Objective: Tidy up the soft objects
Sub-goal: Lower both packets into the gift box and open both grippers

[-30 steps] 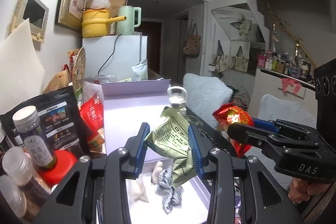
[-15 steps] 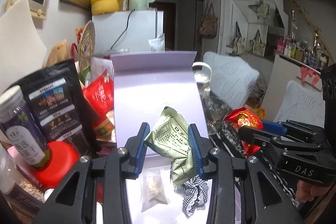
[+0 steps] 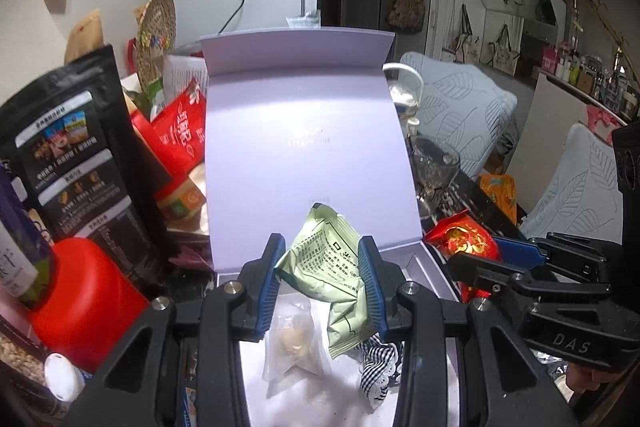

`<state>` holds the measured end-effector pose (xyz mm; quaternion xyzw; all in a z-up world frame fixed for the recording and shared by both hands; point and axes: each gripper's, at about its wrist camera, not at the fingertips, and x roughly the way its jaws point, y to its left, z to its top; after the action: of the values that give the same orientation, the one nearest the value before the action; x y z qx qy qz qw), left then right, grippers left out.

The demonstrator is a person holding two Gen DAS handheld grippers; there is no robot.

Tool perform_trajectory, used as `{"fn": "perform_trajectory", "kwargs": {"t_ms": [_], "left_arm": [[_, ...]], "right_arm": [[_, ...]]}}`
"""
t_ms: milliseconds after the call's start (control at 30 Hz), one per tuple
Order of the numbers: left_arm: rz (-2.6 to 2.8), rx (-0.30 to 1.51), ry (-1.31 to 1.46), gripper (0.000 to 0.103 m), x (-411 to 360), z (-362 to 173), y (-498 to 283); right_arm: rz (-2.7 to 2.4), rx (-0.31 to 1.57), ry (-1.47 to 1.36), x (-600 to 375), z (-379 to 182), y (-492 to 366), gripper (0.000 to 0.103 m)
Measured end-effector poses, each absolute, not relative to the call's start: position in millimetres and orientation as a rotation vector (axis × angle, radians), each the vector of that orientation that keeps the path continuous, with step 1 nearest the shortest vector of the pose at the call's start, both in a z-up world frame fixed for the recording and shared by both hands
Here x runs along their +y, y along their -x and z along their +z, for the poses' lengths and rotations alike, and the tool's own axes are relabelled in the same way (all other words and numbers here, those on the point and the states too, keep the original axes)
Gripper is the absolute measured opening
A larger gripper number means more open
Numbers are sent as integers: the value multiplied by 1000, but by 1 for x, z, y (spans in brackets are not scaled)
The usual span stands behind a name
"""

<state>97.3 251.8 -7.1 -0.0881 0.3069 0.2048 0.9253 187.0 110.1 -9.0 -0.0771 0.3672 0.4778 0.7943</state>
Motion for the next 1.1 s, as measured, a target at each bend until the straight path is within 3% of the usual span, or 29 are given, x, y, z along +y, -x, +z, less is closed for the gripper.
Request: {"fn": "perform_trajectory", "kwargs": {"t_ms": [1100], "left_arm": [[469,949,217,37,282,-92,-141]], "right_arm": [[943,954,257,138,-80,-211,36]]}}
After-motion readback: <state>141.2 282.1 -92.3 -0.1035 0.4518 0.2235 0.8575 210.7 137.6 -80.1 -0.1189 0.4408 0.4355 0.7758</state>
